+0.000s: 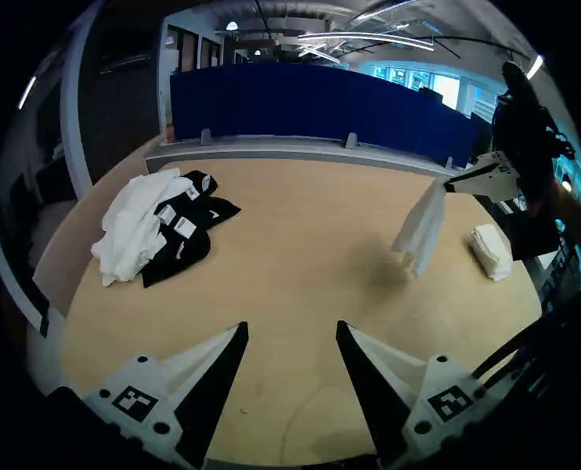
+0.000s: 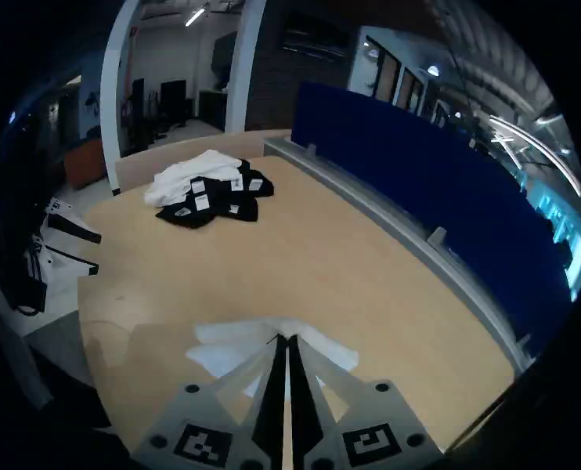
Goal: Fold towel
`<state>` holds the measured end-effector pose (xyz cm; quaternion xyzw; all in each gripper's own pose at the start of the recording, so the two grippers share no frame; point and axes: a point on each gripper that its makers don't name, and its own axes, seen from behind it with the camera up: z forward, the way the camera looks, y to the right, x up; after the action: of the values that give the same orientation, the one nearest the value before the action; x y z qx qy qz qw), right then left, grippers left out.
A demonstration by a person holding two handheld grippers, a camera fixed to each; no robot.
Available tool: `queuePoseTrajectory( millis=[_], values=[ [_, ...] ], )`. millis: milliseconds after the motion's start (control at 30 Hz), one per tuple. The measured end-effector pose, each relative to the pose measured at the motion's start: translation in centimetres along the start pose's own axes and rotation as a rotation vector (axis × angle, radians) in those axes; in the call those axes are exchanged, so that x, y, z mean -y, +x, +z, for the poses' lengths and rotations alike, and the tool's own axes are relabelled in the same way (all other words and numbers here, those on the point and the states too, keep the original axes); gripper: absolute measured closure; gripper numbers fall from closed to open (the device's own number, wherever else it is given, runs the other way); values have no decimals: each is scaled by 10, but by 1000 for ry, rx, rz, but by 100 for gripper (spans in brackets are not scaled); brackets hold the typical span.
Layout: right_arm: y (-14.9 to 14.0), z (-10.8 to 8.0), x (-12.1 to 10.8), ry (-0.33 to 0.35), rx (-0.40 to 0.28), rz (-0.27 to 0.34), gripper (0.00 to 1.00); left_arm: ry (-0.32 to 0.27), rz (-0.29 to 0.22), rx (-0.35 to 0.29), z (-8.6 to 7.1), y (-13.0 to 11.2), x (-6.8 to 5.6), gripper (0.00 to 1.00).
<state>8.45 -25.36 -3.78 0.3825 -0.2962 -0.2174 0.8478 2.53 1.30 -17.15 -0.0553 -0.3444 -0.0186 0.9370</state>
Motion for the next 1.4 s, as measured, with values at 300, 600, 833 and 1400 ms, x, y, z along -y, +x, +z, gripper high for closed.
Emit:
queuePoseTrajectory(
  millis=[300,600,833,1400],
  values=[
    [3,-13,-11,-22,-11,4,98,-17,15,-9,-2,4,-7,17],
    [4,-22,-25,-46,-16,12,98,-27,17,-9,-2,6,-12,17],
    [0,-31,-40,-68,-19,31,98,-33,25,-9,0,8,-15,17],
    [-42,-69,-122,-152,-9,132,98,-32,45,8,11,9,-18,17]
  ],
)
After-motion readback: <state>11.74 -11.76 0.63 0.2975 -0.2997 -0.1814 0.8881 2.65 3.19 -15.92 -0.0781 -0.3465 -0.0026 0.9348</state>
